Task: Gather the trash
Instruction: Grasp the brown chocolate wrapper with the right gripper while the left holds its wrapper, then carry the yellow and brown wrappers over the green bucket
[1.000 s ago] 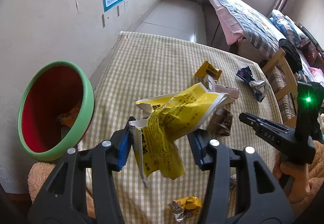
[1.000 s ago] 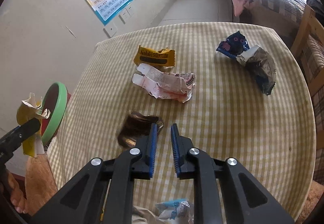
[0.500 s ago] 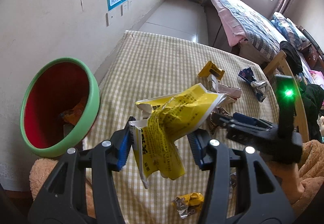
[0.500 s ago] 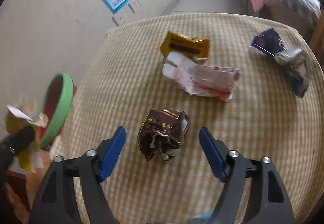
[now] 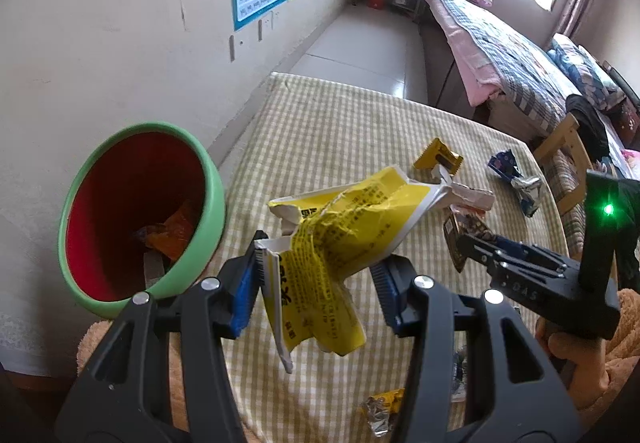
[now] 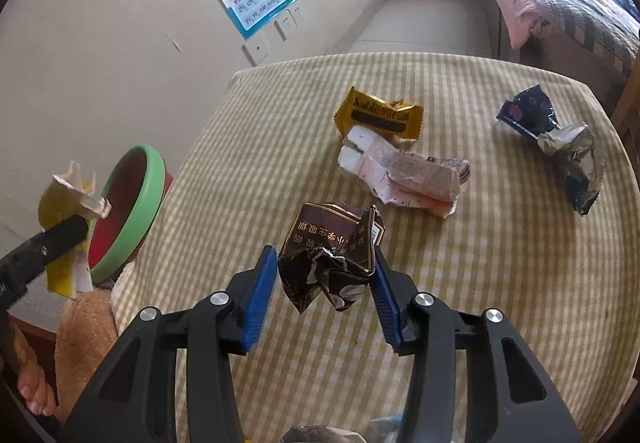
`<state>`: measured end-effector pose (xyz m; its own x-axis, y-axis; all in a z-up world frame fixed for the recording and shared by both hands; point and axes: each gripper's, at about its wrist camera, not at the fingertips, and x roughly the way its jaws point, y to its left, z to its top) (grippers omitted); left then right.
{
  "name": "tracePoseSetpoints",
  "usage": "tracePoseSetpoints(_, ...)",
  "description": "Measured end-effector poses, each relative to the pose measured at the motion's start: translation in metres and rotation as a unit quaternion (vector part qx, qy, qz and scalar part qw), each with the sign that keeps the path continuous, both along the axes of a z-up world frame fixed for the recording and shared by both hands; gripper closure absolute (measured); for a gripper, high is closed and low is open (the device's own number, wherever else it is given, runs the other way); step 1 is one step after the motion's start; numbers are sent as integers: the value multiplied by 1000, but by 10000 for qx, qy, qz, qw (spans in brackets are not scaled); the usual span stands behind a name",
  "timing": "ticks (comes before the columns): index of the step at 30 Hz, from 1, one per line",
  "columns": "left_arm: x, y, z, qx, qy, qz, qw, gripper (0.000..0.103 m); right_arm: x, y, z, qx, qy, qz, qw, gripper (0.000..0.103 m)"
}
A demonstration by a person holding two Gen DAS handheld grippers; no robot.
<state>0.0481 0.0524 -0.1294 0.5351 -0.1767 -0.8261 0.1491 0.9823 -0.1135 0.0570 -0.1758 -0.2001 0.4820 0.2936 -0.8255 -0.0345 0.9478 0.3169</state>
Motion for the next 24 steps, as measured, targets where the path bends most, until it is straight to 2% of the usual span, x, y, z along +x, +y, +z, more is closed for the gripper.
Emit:
tracePoseSetpoints(5, -2, 19, 11, 60, -202, 205, 9996, 55, -6, 2, 13, -78, -127, 67, 9999, 58)
tracePoseSetpoints(14, -2, 52, 35, 201, -597, 602, 9962, 55, -11, 26, 65, -108, -584, 188, 9981, 57)
tracePoseSetpoints(24, -2, 67, 48, 343, -879, 744, 9928, 55, -5, 61, 108, 200, -934, 353, 9948, 57)
